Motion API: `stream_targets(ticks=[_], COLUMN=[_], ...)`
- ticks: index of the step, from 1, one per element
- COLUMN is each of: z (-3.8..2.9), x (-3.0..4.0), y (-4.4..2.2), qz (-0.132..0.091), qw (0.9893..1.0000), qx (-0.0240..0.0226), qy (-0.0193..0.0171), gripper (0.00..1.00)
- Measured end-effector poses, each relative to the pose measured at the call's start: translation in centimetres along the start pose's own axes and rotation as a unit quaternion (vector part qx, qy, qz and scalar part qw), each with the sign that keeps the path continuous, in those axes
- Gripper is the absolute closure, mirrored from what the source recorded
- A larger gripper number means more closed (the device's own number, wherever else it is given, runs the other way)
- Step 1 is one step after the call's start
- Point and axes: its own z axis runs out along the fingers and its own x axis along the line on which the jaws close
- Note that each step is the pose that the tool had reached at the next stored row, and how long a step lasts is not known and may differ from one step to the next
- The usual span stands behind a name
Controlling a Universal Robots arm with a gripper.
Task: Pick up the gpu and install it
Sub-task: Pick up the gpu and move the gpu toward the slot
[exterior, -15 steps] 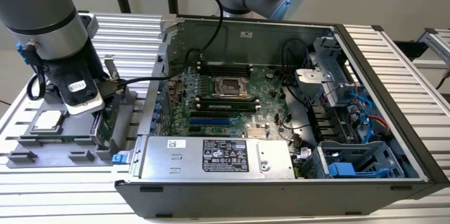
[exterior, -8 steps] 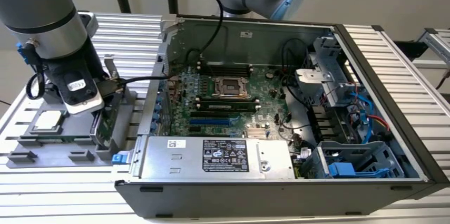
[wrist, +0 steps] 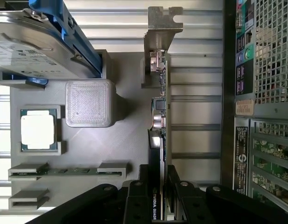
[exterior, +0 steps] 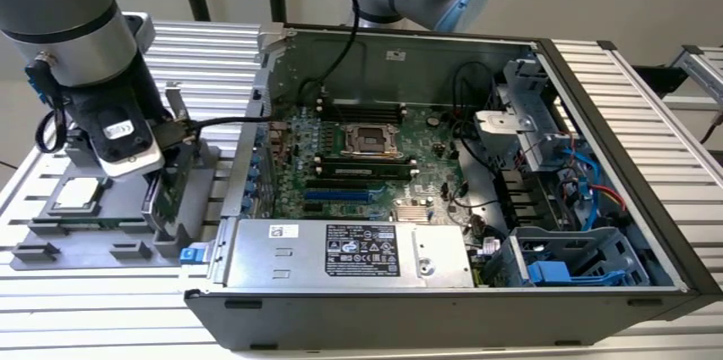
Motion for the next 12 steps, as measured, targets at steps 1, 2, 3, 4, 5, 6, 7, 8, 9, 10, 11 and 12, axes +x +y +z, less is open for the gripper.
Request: stream_targets(ticks=[1,2,3,4,5,6,7,8,9,10,11,12], z=[-0.12,-0.23,-0.34,-0.45,-0.59,-0.72,-0.85,-0.99,-1.13,-1.26,-1.40,-1.53], x=[0.00,0.00,0.00,0.00,-0.01,-0.01,-0.01,-0.01,-0.01,-0.01,-0.01,-0.01], y=[0.01,0.01,0.02,0.03,0.04,0.04,0.05,0.06,0.07,0.08,0.08,0.09], qz=[0.000,0.000,0.000,0.000,0.000,0.000,0.000,0.000,0.000,0.000,0.000,0.000], qw=[1.0000,1.0000,1.0000,1.0000,1.0000,1.0000,1.0000,1.0000,1.0000,1.0000,1.0000,1.0000], qx=[0.0000,0.0000,0.0000,0.0000,0.0000,0.0000,0.0000,0.0000,0.0000,0.0000,0.0000,0.0000], qy=[0.0000,0.0000,0.0000,0.0000,0.0000,0.0000,0.0000,0.0000,0.0000,0.0000,0.0000,0.0000], gripper=[1.00,1.00,1.00,1.00,1.00,1.00,1.00,1.00,1.00,1.00,1.00,1.00])
